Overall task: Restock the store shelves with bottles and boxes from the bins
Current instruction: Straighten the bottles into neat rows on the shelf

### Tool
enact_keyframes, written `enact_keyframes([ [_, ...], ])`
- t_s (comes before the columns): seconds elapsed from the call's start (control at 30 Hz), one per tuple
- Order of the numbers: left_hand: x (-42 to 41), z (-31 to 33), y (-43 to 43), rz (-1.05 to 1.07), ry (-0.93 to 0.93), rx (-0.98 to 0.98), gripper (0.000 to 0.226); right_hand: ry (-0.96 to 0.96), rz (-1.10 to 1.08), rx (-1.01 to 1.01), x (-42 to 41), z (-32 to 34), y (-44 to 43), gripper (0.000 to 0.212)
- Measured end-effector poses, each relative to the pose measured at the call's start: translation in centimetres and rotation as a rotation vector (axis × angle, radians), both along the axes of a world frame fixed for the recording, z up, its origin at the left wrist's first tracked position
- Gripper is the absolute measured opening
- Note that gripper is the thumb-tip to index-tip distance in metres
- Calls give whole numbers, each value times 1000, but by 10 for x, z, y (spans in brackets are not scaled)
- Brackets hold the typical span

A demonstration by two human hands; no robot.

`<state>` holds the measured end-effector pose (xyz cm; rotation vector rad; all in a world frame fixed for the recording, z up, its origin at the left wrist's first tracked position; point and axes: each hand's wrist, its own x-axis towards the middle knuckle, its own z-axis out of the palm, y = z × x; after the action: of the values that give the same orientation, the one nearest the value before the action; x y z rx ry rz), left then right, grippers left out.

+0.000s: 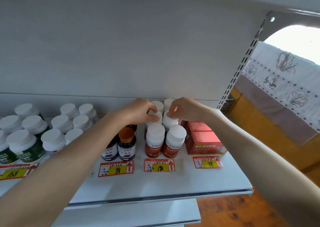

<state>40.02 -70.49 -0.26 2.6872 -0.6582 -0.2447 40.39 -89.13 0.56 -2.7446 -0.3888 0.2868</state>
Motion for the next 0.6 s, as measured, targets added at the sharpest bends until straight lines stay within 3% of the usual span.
enact_keyframes([
  [0.17, 8, 9, 0, 79, -44, -26, 43, -122, -70, 8, 27, 5, 1, 19],
  [0.27, 20, 11, -5, 141, -108, -22, 41, -81, -110, 25, 40, 7, 4, 29],
  [0.37, 32, 6, -13, 152, -60, -15, 45, -23, -103, -56, 46, 4, 10, 40],
  [0.6, 47, -3, -18, 177, 42, -59, 36, -13, -162, 61, 53, -5, 13, 44],
])
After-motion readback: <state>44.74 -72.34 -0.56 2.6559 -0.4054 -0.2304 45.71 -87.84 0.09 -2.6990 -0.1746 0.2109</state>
